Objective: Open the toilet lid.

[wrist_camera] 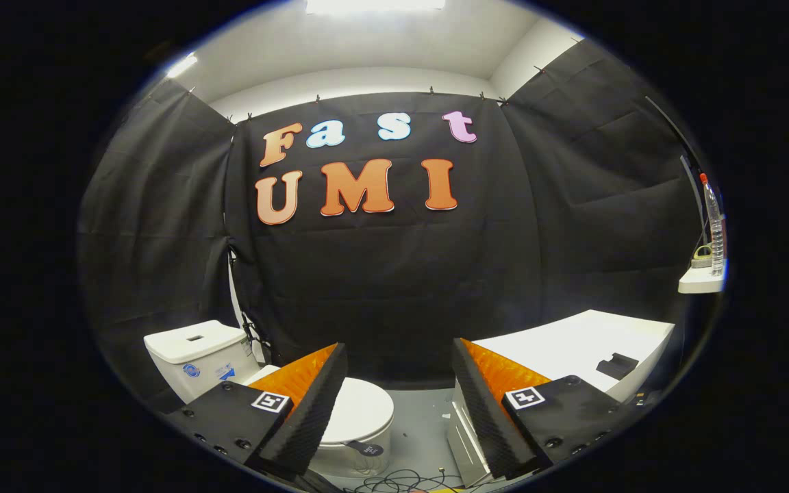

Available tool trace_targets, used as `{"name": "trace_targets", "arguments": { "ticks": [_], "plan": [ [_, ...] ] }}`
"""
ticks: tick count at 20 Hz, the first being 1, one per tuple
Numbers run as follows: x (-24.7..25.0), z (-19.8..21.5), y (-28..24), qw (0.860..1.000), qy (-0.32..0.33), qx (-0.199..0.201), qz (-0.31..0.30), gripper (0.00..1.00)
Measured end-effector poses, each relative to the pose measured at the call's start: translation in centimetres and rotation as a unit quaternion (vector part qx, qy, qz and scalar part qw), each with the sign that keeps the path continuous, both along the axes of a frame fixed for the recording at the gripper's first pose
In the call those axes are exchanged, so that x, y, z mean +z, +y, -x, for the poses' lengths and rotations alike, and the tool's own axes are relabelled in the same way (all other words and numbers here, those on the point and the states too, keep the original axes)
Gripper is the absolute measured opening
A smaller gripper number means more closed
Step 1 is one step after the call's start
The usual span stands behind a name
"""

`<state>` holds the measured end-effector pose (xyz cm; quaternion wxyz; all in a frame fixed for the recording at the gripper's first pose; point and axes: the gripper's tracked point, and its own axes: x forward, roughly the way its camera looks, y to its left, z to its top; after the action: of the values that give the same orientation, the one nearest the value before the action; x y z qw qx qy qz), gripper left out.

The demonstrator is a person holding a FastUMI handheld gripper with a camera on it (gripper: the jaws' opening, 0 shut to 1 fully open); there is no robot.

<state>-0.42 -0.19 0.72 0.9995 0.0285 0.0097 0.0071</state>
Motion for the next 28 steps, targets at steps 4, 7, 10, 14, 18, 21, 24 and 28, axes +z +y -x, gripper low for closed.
{"name": "trace_targets", "arguments": {
  "ticks": [4,7,10,14,18,21,24,28],
  "plan": [
    [-0.2,-0.1,0.1,1.0,0.002,0.004,0.001,0.99],
    [0.1,0.2,-0.1,1.0,-0.002,0.002,-0.003,0.99],
    [0.6,0.0,0.0,1.0,-0.009,0.0,-0.003,0.99],
    [1.4,0.4,0.2,0.999,-0.026,-0.002,0.021,0.99],
    [1.3,0.4,0.0,0.999,-0.028,-0.008,0.037,0.98],
    [1.3,0.4,0.3,0.999,-0.027,-0.002,0.029,0.98],
    [0.7,0.7,0.3,1.0,-0.015,0.003,0.027,0.98],
    [1.0,2.1,-0.2,1.0,-0.016,0.003,0.017,0.98]
  ]
}}
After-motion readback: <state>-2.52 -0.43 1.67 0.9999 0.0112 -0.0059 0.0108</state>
